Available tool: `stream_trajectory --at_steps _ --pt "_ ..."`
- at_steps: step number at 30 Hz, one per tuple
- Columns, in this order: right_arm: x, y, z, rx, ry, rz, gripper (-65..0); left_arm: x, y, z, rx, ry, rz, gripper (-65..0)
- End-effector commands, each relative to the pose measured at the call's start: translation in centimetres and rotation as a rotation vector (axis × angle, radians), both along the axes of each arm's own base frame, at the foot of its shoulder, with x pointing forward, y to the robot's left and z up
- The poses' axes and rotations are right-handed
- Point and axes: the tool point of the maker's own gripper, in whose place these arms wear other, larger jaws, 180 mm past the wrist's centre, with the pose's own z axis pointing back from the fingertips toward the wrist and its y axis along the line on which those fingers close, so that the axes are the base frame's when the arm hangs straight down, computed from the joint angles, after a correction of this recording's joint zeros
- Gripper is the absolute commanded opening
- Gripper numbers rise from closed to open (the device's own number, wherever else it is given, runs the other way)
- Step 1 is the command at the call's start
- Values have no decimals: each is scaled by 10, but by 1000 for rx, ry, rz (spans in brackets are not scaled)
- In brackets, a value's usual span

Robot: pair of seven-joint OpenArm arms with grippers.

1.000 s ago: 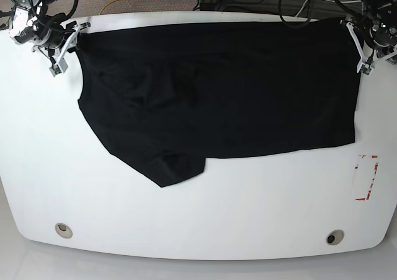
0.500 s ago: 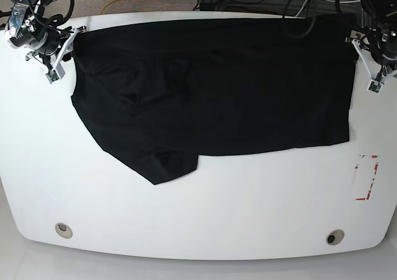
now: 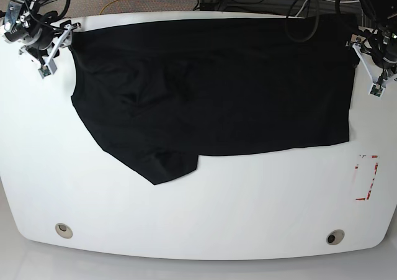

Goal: Fold the T-shirt properly
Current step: 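Hold the shirt corners with both grippers and stretch the edge taut, then release with the right gripper and grasp the shirt's bunched side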

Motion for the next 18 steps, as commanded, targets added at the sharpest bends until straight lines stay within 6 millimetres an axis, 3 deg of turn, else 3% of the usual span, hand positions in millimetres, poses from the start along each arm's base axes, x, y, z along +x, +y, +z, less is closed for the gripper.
stream_trajectory --at_steps 1,6,11,18 --pt "5 -18 15 -43 -40 -23 -317 5 5 10 24 -25 -5 -122" --pt "11 -24 21 -49 -69 -49 -320 5 3 8 19 -23 -8 -122" --pt "33 -20 30 -37 -129 -49 -322 5 3 7 19 -22 -9 -122" --pt "71 24 28 30 -155 38 -322 6 3 8 18 -24 -8 -122"
